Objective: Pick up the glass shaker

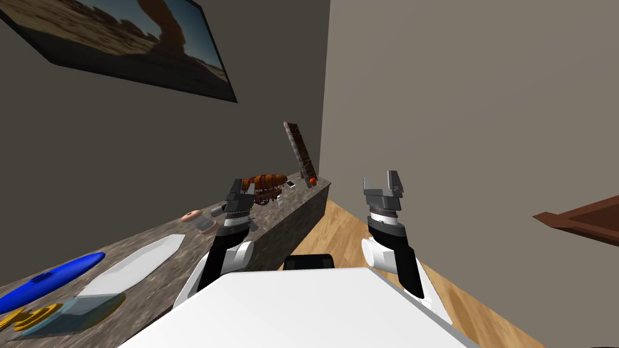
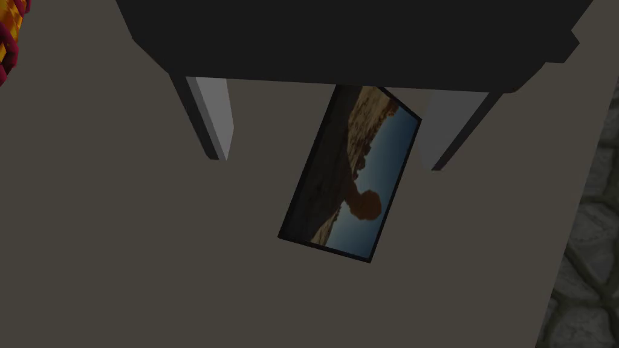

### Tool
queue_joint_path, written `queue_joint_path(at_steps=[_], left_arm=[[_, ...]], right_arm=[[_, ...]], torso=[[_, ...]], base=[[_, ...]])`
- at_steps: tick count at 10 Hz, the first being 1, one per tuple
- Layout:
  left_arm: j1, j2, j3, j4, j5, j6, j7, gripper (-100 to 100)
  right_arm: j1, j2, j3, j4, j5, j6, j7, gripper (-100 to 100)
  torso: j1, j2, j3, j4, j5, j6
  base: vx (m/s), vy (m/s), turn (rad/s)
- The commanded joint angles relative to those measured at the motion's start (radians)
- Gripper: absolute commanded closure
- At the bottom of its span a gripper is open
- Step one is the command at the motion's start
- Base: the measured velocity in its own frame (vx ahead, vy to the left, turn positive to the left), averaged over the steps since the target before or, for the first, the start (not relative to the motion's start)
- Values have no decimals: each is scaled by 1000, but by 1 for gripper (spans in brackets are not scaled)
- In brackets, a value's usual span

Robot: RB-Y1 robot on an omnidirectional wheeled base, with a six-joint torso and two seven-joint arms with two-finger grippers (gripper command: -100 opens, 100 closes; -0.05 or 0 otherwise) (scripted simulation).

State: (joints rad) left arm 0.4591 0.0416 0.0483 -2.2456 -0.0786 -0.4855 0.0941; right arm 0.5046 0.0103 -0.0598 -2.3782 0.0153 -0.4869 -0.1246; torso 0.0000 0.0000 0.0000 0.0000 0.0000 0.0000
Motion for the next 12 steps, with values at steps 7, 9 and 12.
queue_joint_path(at_steps=[7, 9, 12], left_arm=[[0, 153, 13, 122, -49, 76, -74, -100], [0, 188, 17, 164, -66, 102, -99, -100], [-1, 241, 24, 228, -91, 142, -134, -100]], right_arm=[[0, 0, 0, 0, 0, 0, 0, 0], [0, 0, 0, 0, 0, 0, 0, 0], [0, 0, 0, 0, 0, 0, 0, 0]], torso=[[-7, 6, 4, 1, -2, 0], [-9, 4, 2, 1, -2, 0], [-11, 6, 4, 2, -3, 0]], base=[[-78, -101, -9], [-60, -133, -8], [-95, -150, -10]])
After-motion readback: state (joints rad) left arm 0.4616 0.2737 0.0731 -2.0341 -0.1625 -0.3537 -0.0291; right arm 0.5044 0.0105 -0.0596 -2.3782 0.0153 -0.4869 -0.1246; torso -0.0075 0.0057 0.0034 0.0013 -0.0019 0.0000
